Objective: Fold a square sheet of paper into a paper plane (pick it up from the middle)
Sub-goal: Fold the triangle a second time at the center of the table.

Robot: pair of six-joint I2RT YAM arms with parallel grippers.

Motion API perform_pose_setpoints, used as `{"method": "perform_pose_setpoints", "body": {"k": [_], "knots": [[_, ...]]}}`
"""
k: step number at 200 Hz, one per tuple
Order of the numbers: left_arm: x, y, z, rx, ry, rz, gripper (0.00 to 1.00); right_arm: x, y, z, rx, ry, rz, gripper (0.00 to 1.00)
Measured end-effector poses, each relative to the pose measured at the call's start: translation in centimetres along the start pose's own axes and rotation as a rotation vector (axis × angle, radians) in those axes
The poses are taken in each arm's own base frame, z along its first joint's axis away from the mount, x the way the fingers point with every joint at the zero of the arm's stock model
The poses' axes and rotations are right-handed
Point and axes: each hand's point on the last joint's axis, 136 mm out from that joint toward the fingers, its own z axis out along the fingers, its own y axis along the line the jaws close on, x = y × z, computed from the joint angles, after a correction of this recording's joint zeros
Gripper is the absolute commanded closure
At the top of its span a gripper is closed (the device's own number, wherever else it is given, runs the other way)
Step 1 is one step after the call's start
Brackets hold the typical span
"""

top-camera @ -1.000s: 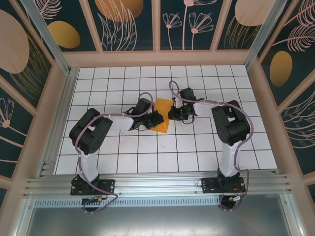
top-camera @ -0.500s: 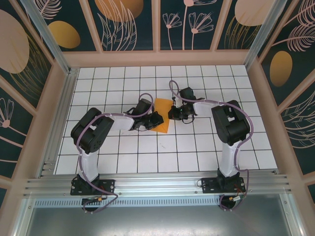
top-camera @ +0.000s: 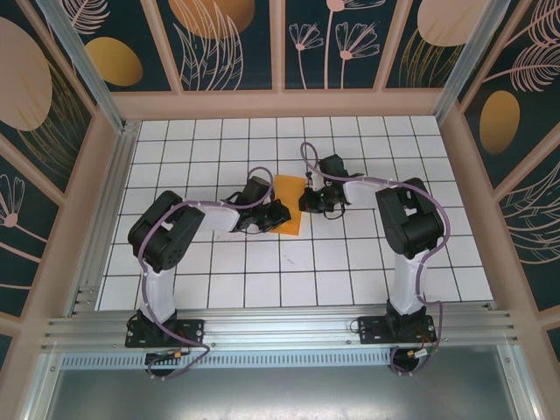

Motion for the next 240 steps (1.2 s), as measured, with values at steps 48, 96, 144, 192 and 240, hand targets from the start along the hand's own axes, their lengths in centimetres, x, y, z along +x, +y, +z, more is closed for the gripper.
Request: {"method": "perform_pose_setpoints", "body": {"k": [48, 96, 144, 192, 240], "knots": [[0.1, 0.1, 0.0, -0.015, 0.005, -0.004, 0.86, -0.8, 0.4, -1.2, 0.012, -0.047, 0.038, 0.7], [0.0, 0.2, 0.1, -0.043, 0.008, -0.012, 0.88, -1.4, 2.2, -4.9, 0.034, -0.164, 0.049, 0.85], [-0.1, 0.3, 0.1, -0.068, -0.002, -0.028, 0.89, 2.6, 3.8, -3.0, 0.023, -0.073, 0.07, 0.95], [-0.2, 0.3, 0.2, -0.085, -0.009, -0.043, 0.9, 5.0, 4.7, -2.2, -0.026, 0.006, 0.079, 0.97], [-0.2, 0.4, 0.1, -0.089, -0.011, -0.06, 0.92, 5.8, 4.6, -1.4, -0.026, 0.039, 0.084, 0.98]]}}
